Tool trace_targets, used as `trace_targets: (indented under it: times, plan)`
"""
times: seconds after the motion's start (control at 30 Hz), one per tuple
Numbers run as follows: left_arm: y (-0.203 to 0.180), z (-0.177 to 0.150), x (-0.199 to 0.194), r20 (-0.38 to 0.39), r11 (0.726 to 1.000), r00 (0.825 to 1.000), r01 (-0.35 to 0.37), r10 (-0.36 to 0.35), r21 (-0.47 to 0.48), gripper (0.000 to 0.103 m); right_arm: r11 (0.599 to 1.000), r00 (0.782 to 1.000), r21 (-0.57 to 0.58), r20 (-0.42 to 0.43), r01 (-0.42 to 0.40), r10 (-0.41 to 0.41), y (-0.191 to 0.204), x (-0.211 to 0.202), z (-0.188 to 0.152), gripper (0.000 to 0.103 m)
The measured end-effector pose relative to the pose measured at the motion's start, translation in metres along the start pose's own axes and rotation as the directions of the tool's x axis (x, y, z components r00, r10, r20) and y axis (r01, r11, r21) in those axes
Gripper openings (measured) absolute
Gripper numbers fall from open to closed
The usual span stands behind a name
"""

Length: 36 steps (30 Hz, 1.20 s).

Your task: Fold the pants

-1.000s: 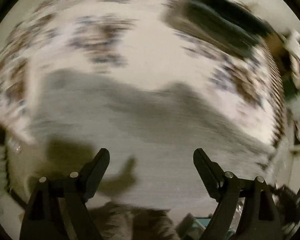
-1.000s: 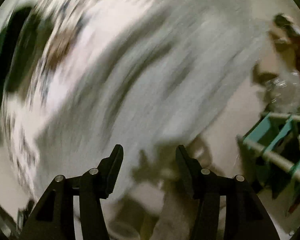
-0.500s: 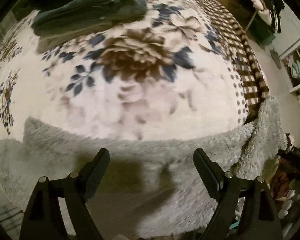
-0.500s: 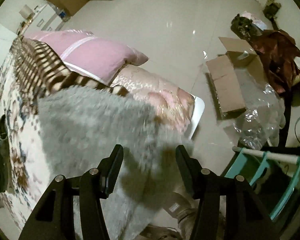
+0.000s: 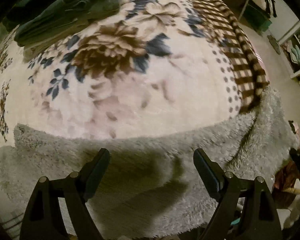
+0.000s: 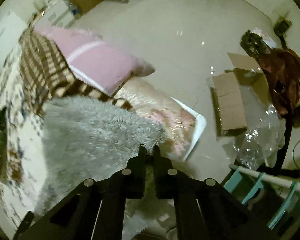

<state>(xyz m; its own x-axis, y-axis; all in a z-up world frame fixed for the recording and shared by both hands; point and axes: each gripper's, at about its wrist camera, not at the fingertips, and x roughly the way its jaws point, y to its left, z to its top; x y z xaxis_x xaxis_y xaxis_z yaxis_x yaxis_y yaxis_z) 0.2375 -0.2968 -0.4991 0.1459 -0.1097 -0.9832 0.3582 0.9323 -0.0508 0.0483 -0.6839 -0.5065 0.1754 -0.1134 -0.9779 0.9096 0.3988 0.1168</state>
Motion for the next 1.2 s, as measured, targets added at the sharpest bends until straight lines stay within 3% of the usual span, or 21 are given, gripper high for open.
trace_targets:
  times: [0.1,0.17,0.23,0.3,0.33,0.37,0.47,0.63,0.73,0.8,0.83,0.87,0.9,0.97,1.03,1.07,1.13,1.2]
  plan:
    - [-0.008,-0.007,0.007,-0.031,1.0,0.999,0.01,-0.01,0.009,0.085,0.997,0.999,0.071,-0.048,-0.011,0.014,-0.03,-0.01,-0.014,0.006]
    - [-0.013,-0.011,0.012,-0.046,1.0,0.999,0.014,-0.013,0.012,0.085,0.993,0.995,0.113,-0.091,0.038,-0.028,-0.051,-0.004,-0.026,0.006]
    - [-0.017,-0.014,0.015,-0.058,1.0,0.998,0.025,-0.024,0.017,0.085,0.989,0.986,0.143,-0.164,0.04,-0.016,-0.066,0.011,-0.032,0.007]
    - [-0.021,-0.016,0.017,-0.066,0.999,0.997,0.032,-0.031,0.021,0.085,0.979,0.97,0.205,-0.24,0.004,0.046,-0.083,0.026,-0.037,0.012]
    - [-0.023,-0.016,0.017,-0.066,0.999,0.997,0.037,-0.035,0.022,0.085,0.978,0.969,0.21,-0.239,-0.005,0.057,-0.086,0.026,-0.037,0.014]
    - [-0.024,-0.016,0.017,-0.065,0.999,0.997,0.042,-0.041,0.021,0.085,0.981,0.973,0.194,-0.23,0.009,0.037,-0.086,0.023,-0.035,0.023]
    - [-0.028,-0.013,0.02,-0.064,0.998,0.996,0.06,-0.058,0.02,0.085,0.992,0.985,0.128,-0.164,-0.024,0.045,-0.073,-0.001,-0.021,0.037]
    - [-0.055,0.006,0.034,-0.056,0.989,0.992,0.115,-0.11,0.091,0.085,0.992,0.987,-0.089,-0.139,-0.091,0.078,-0.007,-0.017,0.017,0.041]
    - [-0.086,0.015,0.054,-0.108,0.967,0.983,0.17,-0.152,0.192,0.085,0.976,0.98,-0.193,-0.188,-0.098,0.061,0.032,0.006,0.03,0.041]
    - [-0.107,0.016,0.071,-0.14,0.945,0.98,0.177,-0.142,0.277,0.085,0.968,0.969,-0.228,-0.241,-0.105,0.048,0.051,0.03,0.037,0.041]
    - [-0.114,0.015,0.079,-0.149,0.934,0.979,0.178,-0.137,0.31,0.076,0.966,0.964,-0.236,-0.264,-0.105,0.04,0.058,0.041,0.038,0.041]
    - [-0.121,0.015,0.087,-0.157,0.924,0.979,0.177,-0.13,0.34,0.051,0.965,0.96,-0.241,-0.278,-0.105,0.035,0.062,0.048,0.039,0.041]
    - [-0.125,0.015,0.093,-0.154,0.918,0.981,0.171,-0.122,0.359,0.036,0.962,0.956,-0.254,-0.294,-0.102,0.024,0.067,0.057,0.04,0.041]
    - [-0.123,0.017,0.093,-0.121,0.919,0.984,0.169,-0.134,0.357,0.015,0.956,0.949,-0.284,-0.315,-0.068,-0.026,0.072,0.069,0.04,0.04]
    - [-0.108,0.024,0.086,-0.085,0.939,0.981,0.193,-0.176,0.286,0.011,0.955,0.952,-0.298,-0.288,0.01,-0.1,0.067,0.073,0.041,0.034]
    - [-0.101,0.028,0.083,-0.061,0.951,0.985,0.174,-0.163,0.257,0.005,0.945,0.948,-0.322,-0.277,0.063,-0.158,0.063,0.076,0.041,0.032]
    - [-0.085,0.034,0.082,-0.066,0.965,0.983,0.181,-0.172,0.191,0.005,0.93,0.936,-0.344,-0.27,0.126,-0.226,0.054,0.08,0.042,0.032]
    - [-0.074,0.037,0.081,-0.082,0.968,0.975,0.213,-0.204,0.129,0.005,0.928,0.929,-0.349,-0.281,0.135,-0.241,0.047,0.075,0.045,0.032]
